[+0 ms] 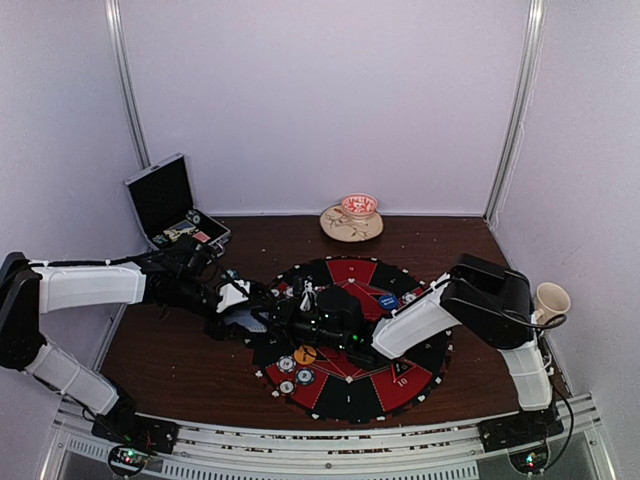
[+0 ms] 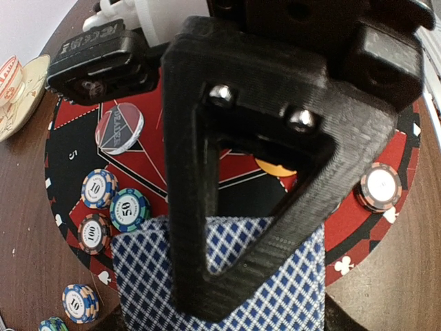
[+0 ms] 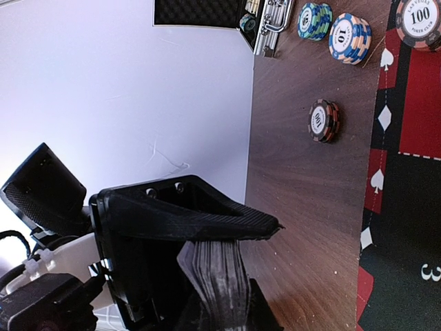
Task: Distribute texas hold em gaming equipment
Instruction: Pass from the right arm to the left, then pass from the left arm to the right
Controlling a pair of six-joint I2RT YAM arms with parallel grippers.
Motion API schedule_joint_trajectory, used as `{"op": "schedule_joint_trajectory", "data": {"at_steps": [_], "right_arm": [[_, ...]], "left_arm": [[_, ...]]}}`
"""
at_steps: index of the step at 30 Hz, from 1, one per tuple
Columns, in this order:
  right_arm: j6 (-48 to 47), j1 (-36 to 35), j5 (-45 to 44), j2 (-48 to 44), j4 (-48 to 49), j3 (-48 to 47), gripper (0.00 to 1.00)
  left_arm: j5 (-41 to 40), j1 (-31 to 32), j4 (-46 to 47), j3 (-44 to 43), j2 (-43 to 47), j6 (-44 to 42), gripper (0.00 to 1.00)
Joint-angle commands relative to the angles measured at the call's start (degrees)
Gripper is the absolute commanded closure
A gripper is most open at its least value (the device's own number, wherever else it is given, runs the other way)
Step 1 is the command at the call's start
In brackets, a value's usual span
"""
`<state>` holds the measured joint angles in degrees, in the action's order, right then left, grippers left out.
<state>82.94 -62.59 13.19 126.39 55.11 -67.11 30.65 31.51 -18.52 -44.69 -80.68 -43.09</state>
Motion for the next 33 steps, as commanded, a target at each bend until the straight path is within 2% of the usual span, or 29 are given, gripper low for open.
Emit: {"op": "schedule_joint_trajectory", "data": {"at_steps": [1,6,11,17,33], "right_arm": [[0.82,0.56,0.23,0.44,3.97,0.10,0.97],[-0.29,0.68,1.70,-0.18,3.04,-0.42,0.72],[-4.94,0.85,2.58,-1.93,-3.85,-1.32,0.61],[-8.68,0.73,5.01,-1.49,-10.50,-3.10,0.56],[-9.95,0.59,8.83,1.91,-14.31,-8.04,0.56]], "left_arm": [[1.74,0.39,1.30,0.42,-0.05,0.47,0.41],[1.20,0.40,1.33,1.19,0.63,0.79,0.42],[0.17,0.44,1.02,2.07,1.33,1.47,0.42],[-0.20,0.40,0.96,2.38,2.45,2.98,0.42],[-0.70,0.44,0.95,1.44,2.17,4.20,0.41]]}}
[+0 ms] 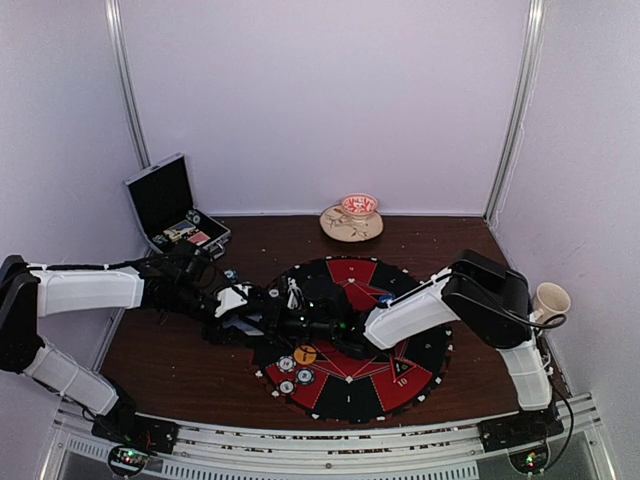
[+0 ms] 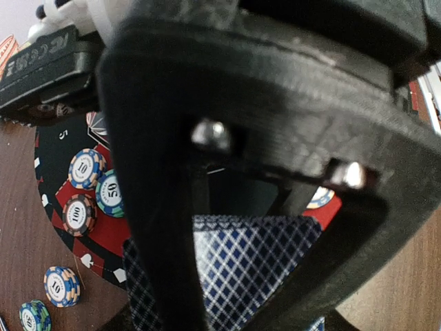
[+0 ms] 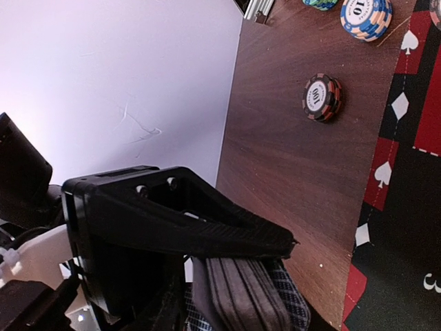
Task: Distribute texas hold em gaming equipment
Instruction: Pass from the left arm to the right
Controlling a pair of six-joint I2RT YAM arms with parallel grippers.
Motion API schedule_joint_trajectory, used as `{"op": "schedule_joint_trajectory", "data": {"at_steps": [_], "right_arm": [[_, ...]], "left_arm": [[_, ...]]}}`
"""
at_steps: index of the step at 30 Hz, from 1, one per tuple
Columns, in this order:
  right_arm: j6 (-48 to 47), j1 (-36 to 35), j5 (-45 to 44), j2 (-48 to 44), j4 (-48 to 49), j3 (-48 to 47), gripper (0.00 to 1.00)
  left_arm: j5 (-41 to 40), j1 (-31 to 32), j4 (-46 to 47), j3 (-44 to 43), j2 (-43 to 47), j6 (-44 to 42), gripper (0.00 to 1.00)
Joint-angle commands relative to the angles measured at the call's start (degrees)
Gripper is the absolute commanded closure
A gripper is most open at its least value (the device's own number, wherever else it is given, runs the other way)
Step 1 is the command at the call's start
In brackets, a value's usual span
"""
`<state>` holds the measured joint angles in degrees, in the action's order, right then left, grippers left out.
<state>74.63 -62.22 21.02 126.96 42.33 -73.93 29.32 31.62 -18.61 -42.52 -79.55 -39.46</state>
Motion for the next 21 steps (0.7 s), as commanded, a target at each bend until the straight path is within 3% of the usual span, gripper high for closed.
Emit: {"op": "schedule_joint_trajectory", "data": {"at_steps": [1,13,21], "right_arm": [[-1.78,0.27,0.71,1.18,-1.89,-0.88,0.56],[-0.71,0.41,1.79,0.37,2.88,0.50,0.69],[1.11,0.44,2.89,0.27,7.02,1.90,0.92]], "left_arm": [[0.66,0.30,1.08,-0.72,1.06,0.53,0.41],[0.25,0.27,1.13,-0.81,0.62,0.88,0.34],[0.65,0.22,1.09,-0.56,0.66,0.75,0.21]]}}
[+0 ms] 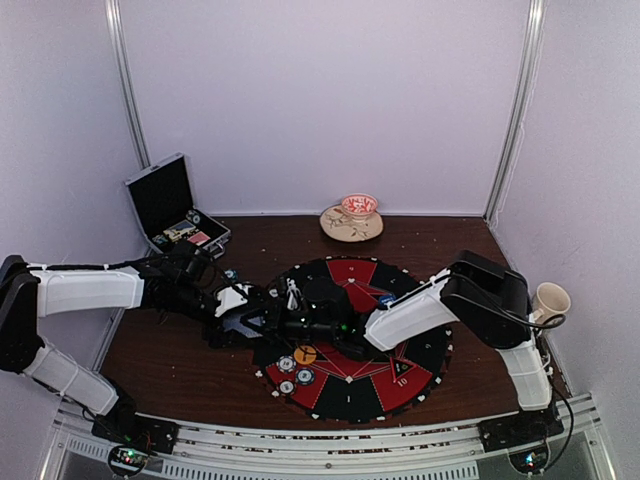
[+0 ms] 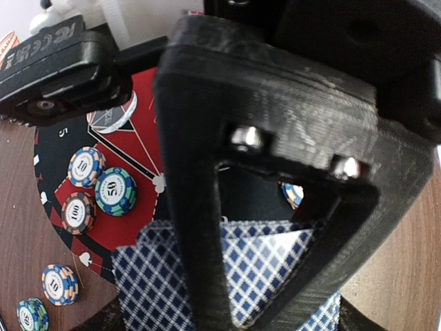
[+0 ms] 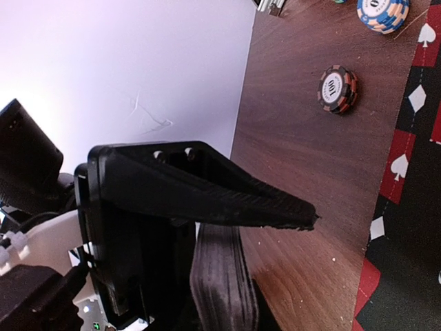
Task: Distribute texas hold em gaming equipment
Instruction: Pass from the left arm to the right, then pass from the right arm to the left
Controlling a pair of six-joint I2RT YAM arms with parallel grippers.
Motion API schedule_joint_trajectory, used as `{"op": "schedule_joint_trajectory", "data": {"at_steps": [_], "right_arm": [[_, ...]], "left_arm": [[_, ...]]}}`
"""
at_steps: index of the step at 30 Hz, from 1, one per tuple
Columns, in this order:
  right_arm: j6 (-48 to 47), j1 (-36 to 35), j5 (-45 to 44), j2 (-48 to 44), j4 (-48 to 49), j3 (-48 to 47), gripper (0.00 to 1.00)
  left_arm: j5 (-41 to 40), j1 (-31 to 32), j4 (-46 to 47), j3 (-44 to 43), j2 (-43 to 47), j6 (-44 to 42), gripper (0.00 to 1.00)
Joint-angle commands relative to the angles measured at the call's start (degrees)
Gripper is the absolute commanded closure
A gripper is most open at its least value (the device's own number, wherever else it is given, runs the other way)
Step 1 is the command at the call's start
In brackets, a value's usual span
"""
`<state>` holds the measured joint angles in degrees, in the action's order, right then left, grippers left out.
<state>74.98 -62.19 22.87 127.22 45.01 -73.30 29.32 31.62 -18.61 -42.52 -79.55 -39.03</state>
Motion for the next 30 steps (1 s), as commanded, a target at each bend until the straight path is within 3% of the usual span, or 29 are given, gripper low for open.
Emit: {"op": "schedule_joint_trajectory", "data": {"at_steps": [1,5,9,20,30], "right_arm": [[0.98,0.41,1.03,0.04,4.76,1.45,0.93],[2.73,0.48,1.03,0.30,8.25,2.45,0.96],[3.35,0.46,0.96,0.72,9.43,2.41,0.98],[3.69,0.44,1.12,1.98,10.38,2.17,0.98],[2.64,0.49,0.26,1.99,8.77,2.11,0.98]], "left_arm": [[1.16,0.24,0.96,-0.48,0.97,0.18,0.20],[3.19,0.25,0.98,-0.03,2.05,-0.90,0.13],[3.98,0.23,0.65,-0.37,1.70,-0.95,0.11],[6.50,-0.27,-1.10,-1.68,-0.53,-1.57,0.24],[7.08,-0.44,-1.81,-2.14,-0.58,-1.50,0.24]]}}
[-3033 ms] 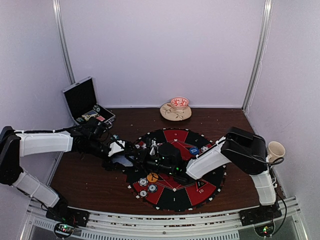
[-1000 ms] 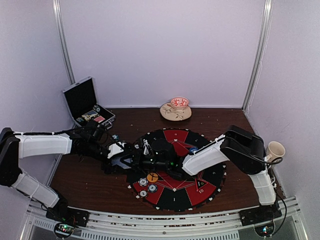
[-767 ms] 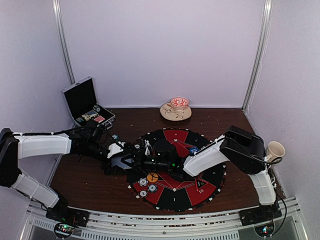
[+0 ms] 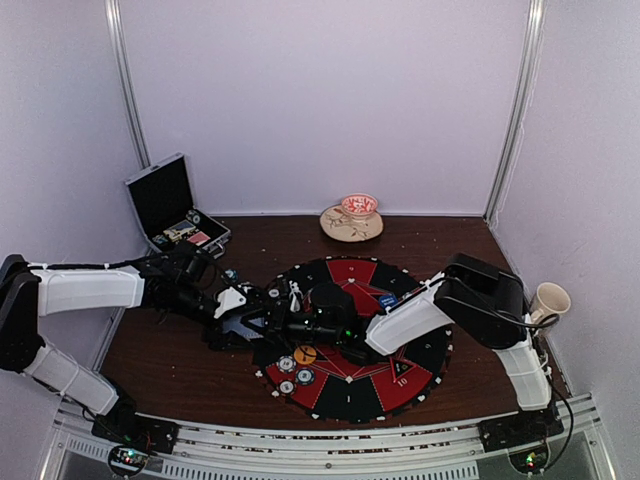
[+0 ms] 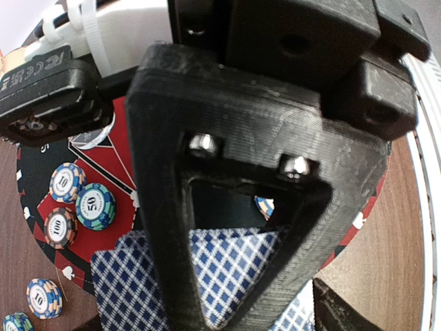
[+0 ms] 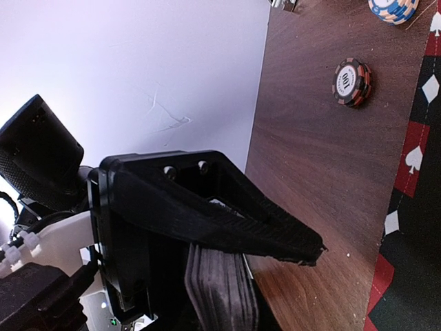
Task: Distribute texas hold em gaming equipment
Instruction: Pass from the right arm to the left, then pick up the poker card from the face-down deck piles.
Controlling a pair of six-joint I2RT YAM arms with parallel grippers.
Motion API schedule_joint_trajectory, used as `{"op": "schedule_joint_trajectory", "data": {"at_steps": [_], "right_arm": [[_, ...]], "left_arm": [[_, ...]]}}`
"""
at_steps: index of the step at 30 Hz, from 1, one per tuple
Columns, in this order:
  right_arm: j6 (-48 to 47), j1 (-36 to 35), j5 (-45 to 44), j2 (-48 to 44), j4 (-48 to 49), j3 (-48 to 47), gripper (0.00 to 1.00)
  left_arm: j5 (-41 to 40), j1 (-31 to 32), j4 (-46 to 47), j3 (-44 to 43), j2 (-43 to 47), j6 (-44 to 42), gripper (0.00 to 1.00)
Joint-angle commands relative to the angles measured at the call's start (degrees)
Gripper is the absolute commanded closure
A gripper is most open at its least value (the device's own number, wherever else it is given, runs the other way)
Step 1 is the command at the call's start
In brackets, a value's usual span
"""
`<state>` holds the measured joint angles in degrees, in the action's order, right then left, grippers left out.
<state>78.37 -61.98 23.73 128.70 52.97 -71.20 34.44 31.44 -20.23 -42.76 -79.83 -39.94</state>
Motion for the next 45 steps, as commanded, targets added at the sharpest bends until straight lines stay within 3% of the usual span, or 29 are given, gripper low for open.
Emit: {"op": "schedule_joint_trajectory", "data": {"at_steps": [1,11,17,21,23,35,45], "right_arm": [[-0.90,0.23,-0.83,0.50,0.45,0.01,0.98],[-0.90,0.26,-0.96,0.49,0.41,-0.17,0.95],[-0.50,0.24,-0.25,0.48,1.05,-0.38,0.90],[-1.14,0.22,0.14,0.05,-0.18,-0.56,0.71],[-2.17,0.30,-0.10,-0.39,-2.24,-0.74,0.67],[-5.08,0.28,-0.20,-0.66,-8.64,-2.59,0.66],[-8.11,1.47,-2.62,-5.93,-11.94,2.89,0.70]], "left_arm": [[1.90,-0.34,-0.24,-1.96,-0.40,-0.51,0.25],[0.67,-0.38,-0.17,-2.24,-1.38,-0.18,0.48],[-0.10,-0.37,-0.02,-2.00,-1.14,0.02,0.46],[-0.87,-0.37,0.09,-1.59,-0.53,-0.02,0.47],[-0.93,-0.35,0.06,-1.34,-0.27,-0.08,0.47],[0.39,-0.36,-1.39,-1.19,-0.59,-1.41,0.48],[0.20,-0.40,-1.44,-0.92,-0.56,-1.54,0.48]]}}
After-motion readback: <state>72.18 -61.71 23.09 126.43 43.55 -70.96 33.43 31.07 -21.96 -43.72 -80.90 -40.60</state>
